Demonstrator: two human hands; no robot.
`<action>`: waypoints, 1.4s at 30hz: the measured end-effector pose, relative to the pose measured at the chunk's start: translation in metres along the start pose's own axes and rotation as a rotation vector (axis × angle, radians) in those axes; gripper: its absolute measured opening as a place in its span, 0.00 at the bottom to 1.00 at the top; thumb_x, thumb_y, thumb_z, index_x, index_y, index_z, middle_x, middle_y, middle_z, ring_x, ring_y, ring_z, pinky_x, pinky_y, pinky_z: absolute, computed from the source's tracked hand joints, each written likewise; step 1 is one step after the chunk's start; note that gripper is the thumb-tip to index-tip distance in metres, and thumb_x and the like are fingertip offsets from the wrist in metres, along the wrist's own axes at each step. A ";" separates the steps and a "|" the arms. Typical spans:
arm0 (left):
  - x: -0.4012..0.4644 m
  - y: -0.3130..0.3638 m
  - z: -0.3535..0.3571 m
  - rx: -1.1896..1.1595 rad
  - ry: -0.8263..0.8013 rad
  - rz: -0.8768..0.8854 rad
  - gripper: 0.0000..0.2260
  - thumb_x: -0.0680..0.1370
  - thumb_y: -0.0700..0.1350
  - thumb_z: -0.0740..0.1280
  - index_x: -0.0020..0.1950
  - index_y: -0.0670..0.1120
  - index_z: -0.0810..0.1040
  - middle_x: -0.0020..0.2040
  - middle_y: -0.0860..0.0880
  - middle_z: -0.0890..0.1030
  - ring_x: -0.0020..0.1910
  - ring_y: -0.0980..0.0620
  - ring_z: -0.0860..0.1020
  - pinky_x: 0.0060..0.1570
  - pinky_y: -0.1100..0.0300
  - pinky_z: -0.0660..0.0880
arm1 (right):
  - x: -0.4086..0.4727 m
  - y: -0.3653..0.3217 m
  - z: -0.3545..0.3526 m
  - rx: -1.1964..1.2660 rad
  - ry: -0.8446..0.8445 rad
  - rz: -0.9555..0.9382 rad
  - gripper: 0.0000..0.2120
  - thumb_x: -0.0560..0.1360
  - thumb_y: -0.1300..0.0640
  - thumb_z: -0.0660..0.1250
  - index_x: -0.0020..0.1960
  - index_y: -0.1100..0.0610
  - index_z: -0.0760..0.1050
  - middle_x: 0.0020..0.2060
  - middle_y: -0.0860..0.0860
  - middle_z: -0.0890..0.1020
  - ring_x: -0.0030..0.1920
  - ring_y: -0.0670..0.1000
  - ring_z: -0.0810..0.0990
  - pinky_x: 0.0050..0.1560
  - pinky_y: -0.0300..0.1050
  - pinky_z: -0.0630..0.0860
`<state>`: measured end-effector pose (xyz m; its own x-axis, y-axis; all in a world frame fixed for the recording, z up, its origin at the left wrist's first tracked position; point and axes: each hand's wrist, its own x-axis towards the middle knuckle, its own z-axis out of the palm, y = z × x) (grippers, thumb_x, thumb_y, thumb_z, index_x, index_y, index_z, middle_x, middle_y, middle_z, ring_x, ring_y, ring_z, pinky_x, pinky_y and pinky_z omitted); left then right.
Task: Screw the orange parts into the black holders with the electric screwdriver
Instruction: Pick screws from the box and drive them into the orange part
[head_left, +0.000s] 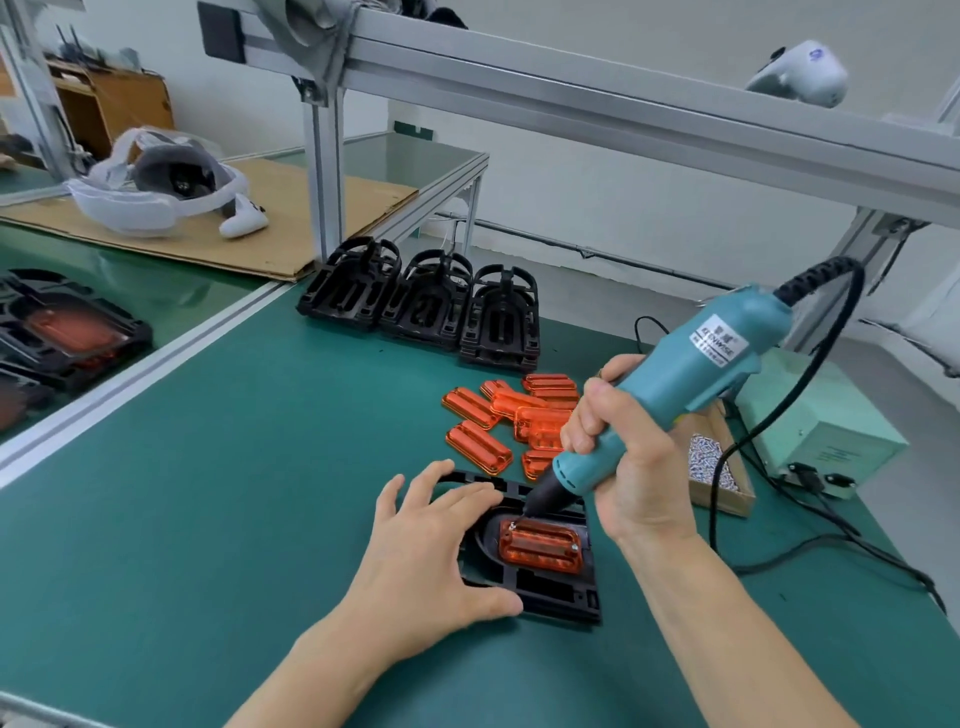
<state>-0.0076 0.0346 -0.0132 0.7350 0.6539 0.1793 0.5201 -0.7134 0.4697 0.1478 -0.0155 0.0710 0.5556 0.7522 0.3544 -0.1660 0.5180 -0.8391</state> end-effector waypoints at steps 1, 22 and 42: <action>0.000 0.000 0.000 -0.006 0.006 0.001 0.41 0.62 0.71 0.66 0.72 0.60 0.62 0.70 0.66 0.64 0.74 0.62 0.43 0.73 0.51 0.39 | 0.001 0.001 0.001 -0.013 -0.006 -0.002 0.08 0.69 0.66 0.65 0.42 0.55 0.71 0.24 0.51 0.68 0.23 0.49 0.67 0.28 0.41 0.69; 0.001 0.002 0.000 -0.031 0.059 0.008 0.42 0.60 0.69 0.67 0.72 0.58 0.60 0.67 0.63 0.70 0.72 0.64 0.43 0.72 0.55 0.36 | 0.008 0.011 0.011 -0.196 -0.289 0.024 0.09 0.71 0.65 0.67 0.43 0.52 0.74 0.23 0.51 0.71 0.23 0.51 0.68 0.31 0.43 0.71; -0.001 0.003 0.000 -0.094 0.107 0.012 0.41 0.58 0.68 0.68 0.70 0.59 0.64 0.58 0.68 0.60 0.65 0.75 0.39 0.69 0.62 0.37 | 0.008 0.009 0.005 -0.136 -0.400 0.093 0.07 0.67 0.61 0.70 0.42 0.51 0.75 0.23 0.51 0.72 0.23 0.50 0.69 0.32 0.43 0.73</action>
<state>-0.0064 0.0317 -0.0114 0.6878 0.6719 0.2746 0.4646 -0.6982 0.5446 0.1466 -0.0034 0.0684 0.1791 0.9058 0.3839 -0.0769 0.4019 -0.9124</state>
